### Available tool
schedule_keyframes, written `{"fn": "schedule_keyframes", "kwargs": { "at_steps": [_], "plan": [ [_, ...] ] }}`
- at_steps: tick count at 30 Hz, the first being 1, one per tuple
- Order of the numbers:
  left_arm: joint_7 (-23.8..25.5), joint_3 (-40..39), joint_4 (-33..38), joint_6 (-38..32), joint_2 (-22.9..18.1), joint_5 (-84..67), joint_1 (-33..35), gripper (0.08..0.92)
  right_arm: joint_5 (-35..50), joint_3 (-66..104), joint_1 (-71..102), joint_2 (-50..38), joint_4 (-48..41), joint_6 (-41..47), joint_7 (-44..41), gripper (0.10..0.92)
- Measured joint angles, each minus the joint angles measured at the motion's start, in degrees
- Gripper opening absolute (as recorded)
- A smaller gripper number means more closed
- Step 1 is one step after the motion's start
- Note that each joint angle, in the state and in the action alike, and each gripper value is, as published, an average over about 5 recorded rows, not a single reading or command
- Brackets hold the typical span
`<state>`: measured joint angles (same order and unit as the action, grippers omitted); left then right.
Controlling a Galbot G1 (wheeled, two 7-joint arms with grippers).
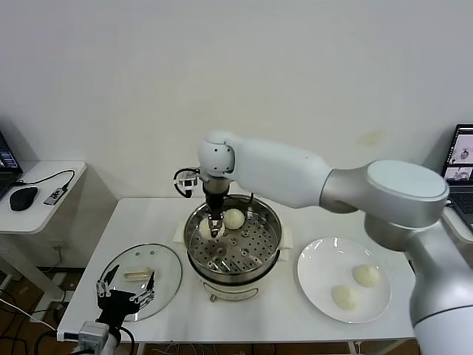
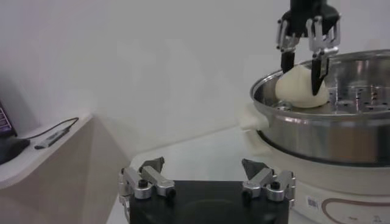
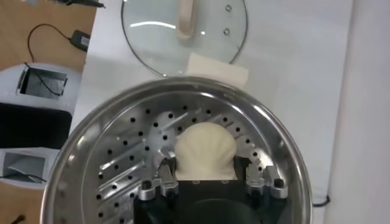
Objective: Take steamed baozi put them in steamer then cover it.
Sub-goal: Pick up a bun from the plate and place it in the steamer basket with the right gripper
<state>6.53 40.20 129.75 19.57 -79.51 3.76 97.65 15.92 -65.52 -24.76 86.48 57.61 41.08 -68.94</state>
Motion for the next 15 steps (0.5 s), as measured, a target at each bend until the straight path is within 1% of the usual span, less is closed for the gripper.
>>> {"fn": "schedule_keyframes", "kwargs": {
  "at_steps": [12,15],
  "plan": [
    [0.04,-0.18,-0.48,-0.01,0.04,-0.15,-0.37,0.823,-0.33,0.41,2.19,1.20,-1.25,0.04,1.10,0.591],
    [0.05,-0.22,-0.58,-0.02,-0.04,-0.15,-0.49,0.823,-0.22,0.68,2.30,0.99,-0.92,0.10,1.40,0.641]
  ]
}}
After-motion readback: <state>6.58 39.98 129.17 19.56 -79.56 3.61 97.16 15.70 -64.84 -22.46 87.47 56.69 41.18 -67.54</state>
